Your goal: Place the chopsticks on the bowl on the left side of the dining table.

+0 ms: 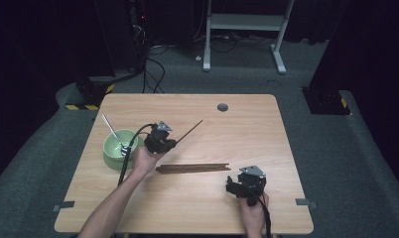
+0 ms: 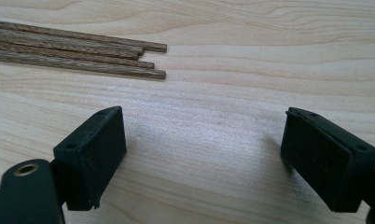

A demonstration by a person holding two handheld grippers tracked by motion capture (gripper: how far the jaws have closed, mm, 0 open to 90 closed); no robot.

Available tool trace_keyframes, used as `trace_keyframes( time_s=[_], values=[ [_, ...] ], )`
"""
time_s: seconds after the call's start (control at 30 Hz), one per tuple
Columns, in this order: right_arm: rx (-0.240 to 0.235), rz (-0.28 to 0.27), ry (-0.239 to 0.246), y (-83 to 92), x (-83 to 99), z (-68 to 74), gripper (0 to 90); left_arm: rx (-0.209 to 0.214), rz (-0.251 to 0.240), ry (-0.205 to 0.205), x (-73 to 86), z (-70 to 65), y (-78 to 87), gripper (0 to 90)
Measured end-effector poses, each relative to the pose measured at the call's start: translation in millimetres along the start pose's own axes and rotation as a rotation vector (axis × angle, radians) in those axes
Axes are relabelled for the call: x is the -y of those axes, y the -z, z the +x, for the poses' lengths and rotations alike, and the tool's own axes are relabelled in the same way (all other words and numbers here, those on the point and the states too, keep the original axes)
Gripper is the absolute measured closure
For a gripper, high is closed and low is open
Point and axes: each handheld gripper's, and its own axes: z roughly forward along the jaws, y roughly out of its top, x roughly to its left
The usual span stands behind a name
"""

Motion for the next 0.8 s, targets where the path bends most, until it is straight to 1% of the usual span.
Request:
trace_keyframes(
  time_s=[0.03,0.2,0.3,0.6,0.7,0.73,0.77,0.8],
  values=[
    [0.000,0.000,0.000,0.0,0.0,0.0,13.6,0.006,-0.004,0.004,1.5,0.9,3.6,84.7],
    [0.000,0.000,-0.001,0.1,0.1,0.2,13.6,0.013,-0.015,0.009,3.8,1.1,11.2,84.7],
    [0.000,0.000,-0.001,0.1,0.1,0.2,13.6,0.015,-0.022,0.003,5.2,0.7,17.5,84.7],
    [0.000,0.000,-0.001,0.2,0.2,0.3,13.6,0.020,-0.033,0.005,10.5,0.4,28.4,84.7],
    [0.000,0.000,0.000,0.3,0.2,0.3,13.6,0.018,-0.044,0.011,13.5,1.7,36.3,84.7],
    [0.000,0.000,0.000,0.3,0.2,0.3,13.6,0.018,-0.044,0.011,13.5,1.7,36.3,84.7],
    [0.000,0.000,-0.001,0.3,0.2,0.3,13.6,0.018,-0.048,0.013,14.5,2.3,41.6,84.7],
    [0.000,0.000,-0.001,0.3,0.2,0.3,13.6,0.018,-0.048,0.013,14.5,2.3,41.6,84.7]
  ],
)
